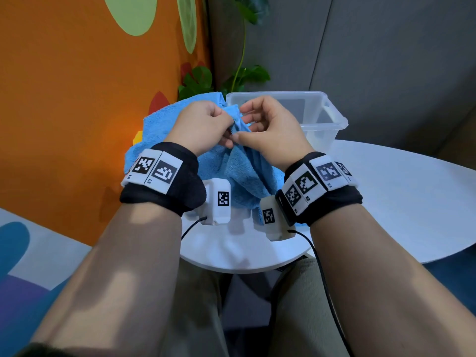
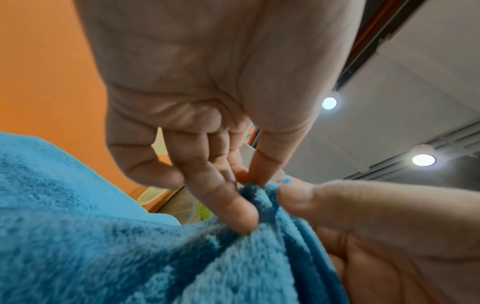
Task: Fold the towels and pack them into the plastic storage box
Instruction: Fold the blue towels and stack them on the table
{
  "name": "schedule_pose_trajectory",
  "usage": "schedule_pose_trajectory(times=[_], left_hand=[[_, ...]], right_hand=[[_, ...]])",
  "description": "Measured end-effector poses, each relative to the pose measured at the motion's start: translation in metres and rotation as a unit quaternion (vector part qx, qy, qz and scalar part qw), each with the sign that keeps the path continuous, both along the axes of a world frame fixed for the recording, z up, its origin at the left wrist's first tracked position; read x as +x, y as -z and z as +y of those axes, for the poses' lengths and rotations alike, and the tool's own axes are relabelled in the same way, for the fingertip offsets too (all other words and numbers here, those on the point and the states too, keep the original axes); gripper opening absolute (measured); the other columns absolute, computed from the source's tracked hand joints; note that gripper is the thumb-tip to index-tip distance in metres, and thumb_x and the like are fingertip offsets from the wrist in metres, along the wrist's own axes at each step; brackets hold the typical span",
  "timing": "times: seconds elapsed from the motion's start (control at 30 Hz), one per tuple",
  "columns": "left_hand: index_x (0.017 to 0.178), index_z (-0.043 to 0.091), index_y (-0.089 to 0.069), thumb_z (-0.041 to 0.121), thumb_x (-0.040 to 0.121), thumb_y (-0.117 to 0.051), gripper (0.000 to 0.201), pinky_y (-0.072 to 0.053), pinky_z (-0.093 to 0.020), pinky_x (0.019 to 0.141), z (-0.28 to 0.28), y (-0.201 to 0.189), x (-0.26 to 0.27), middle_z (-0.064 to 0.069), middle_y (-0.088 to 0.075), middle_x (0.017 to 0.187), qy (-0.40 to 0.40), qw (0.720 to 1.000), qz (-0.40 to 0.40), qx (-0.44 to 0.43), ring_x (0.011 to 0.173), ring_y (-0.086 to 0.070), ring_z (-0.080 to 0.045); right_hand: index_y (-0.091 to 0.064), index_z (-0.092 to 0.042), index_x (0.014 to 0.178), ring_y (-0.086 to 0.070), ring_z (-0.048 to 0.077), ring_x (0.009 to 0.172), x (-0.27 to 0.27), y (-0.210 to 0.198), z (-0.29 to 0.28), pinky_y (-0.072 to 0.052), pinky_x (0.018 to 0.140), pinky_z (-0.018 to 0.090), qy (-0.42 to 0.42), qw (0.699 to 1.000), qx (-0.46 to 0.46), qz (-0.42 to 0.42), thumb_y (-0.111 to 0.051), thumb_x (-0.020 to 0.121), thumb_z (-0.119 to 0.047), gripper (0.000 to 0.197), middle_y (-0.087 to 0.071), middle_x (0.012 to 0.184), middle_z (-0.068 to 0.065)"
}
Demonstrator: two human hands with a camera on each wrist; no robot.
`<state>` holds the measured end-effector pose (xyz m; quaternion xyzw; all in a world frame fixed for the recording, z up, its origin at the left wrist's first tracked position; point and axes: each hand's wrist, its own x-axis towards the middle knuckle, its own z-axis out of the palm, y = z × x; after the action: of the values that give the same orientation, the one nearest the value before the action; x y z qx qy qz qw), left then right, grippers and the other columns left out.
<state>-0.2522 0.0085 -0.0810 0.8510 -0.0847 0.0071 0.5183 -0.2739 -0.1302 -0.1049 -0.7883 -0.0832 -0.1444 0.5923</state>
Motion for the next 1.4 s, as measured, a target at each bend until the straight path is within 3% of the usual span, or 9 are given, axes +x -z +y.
schedule_pose_trajectory(times=[0.17,0.3,0.47,0.63,0.8,0.9,1.07,1.2,1.4], left_hand=[[0.074,0.015,-0.056,0.014,0.090,-0.051,0.017,-0.035,-0.012,0.039,0.000,0.002,0.003,-0.004,-0.068,0.067,0.001,1.000,0.000,0.026,0.065,-0.071,-0.018],[0.086,0.022,-0.059,0.014,0.084,-0.064,0.010,-0.047,-0.024,0.059,0.004,0.004,0.006,-0.001,-0.066,0.082,0.029,0.995,-0.065,0.071,0.067,-0.062,-0.015],[0.095,0.018,-0.067,0.014,0.079,-0.075,0.018,-0.047,-0.022,0.067,0.005,-0.002,0.001,0.010,-0.059,0.081,0.083,0.986,-0.133,0.057,0.061,-0.051,-0.006],[0.081,0.023,-0.065,0.014,0.079,-0.077,0.014,-0.055,-0.034,0.075,0.006,-0.001,0.005,-0.008,-0.071,0.080,0.055,0.986,-0.154,0.027,0.071,-0.063,-0.011],[0.111,0.019,-0.064,0.014,0.085,-0.072,0.028,-0.045,-0.016,0.060,0.013,-0.002,0.010,-0.002,-0.065,0.075,0.062,0.991,-0.118,0.015,0.063,-0.056,-0.005],[0.101,0.023,-0.068,0.013,0.087,-0.069,0.017,-0.047,-0.021,0.070,0.013,-0.002,0.007,-0.001,-0.061,0.075,0.090,0.989,-0.118,0.026,0.068,-0.054,-0.008],[0.080,0.027,-0.066,0.018,0.084,-0.072,0.012,-0.051,-0.030,0.075,0.016,-0.005,0.011,0.005,-0.058,0.071,0.001,0.987,-0.157,-0.012,0.066,-0.053,-0.005],[0.085,0.024,-0.067,0.023,0.085,-0.070,0.003,-0.052,-0.029,0.075,0.021,-0.011,0.013,0.010,-0.058,0.071,-0.052,0.982,-0.182,-0.020,0.068,-0.055,-0.005],[0.087,0.025,-0.064,0.026,0.086,-0.067,0.004,-0.050,-0.022,0.069,0.040,-0.016,0.020,0.015,-0.056,0.071,-0.163,0.966,-0.199,-0.007,0.066,-0.053,-0.001]], right_hand=[[-0.050,-0.024,0.085,-0.054,0.005,0.067,0.000,-0.002,-0.003,-0.050,0.074,0.022,0.014,1.000,0.008,-0.006,-0.061,0.078,0.008,0.034,-0.058,0.081,-0.004],[-0.047,-0.024,0.081,-0.049,-0.003,0.058,0.000,-0.002,-0.004,-0.045,0.067,0.017,0.025,1.000,-0.003,-0.016,-0.058,0.080,0.006,0.031,-0.057,0.082,-0.002],[-0.047,-0.025,0.082,-0.057,0.005,0.066,0.002,-0.003,-0.007,-0.051,0.075,0.028,0.046,0.999,0.008,-0.021,-0.067,0.078,0.000,0.032,-0.063,0.080,-0.004],[-0.048,-0.021,0.086,-0.067,0.018,0.081,0.000,-0.006,-0.007,-0.054,0.083,0.030,0.009,0.999,0.044,-0.021,-0.063,0.081,0.003,0.029,-0.069,0.094,0.006],[-0.048,-0.017,0.085,-0.065,0.029,0.093,-0.003,-0.009,-0.010,-0.051,0.086,0.038,-0.007,0.999,0.048,-0.024,-0.051,0.084,0.011,0.028,-0.070,0.096,0.010],[-0.048,-0.017,0.085,-0.063,0.032,0.087,-0.004,-0.010,-0.010,-0.050,0.081,0.040,-0.012,0.999,0.037,-0.024,-0.051,0.083,0.011,0.029,-0.070,0.093,0.006],[-0.050,-0.024,0.083,-0.050,0.001,0.065,-0.001,-0.009,-0.013,-0.045,0.068,0.020,0.063,0.993,-0.099,-0.018,-0.056,0.078,0.003,0.028,-0.058,0.082,-0.013],[-0.048,-0.020,0.090,-0.055,0.011,0.076,0.000,-0.001,-0.021,-0.047,0.063,0.024,0.115,0.966,-0.227,0.051,-0.052,0.078,0.001,0.025,-0.057,0.086,-0.009],[-0.044,-0.017,0.084,-0.052,0.021,0.077,0.000,-0.003,-0.033,-0.039,0.059,0.028,0.182,0.956,-0.221,0.061,-0.044,0.076,0.005,0.023,-0.056,0.090,0.002]])
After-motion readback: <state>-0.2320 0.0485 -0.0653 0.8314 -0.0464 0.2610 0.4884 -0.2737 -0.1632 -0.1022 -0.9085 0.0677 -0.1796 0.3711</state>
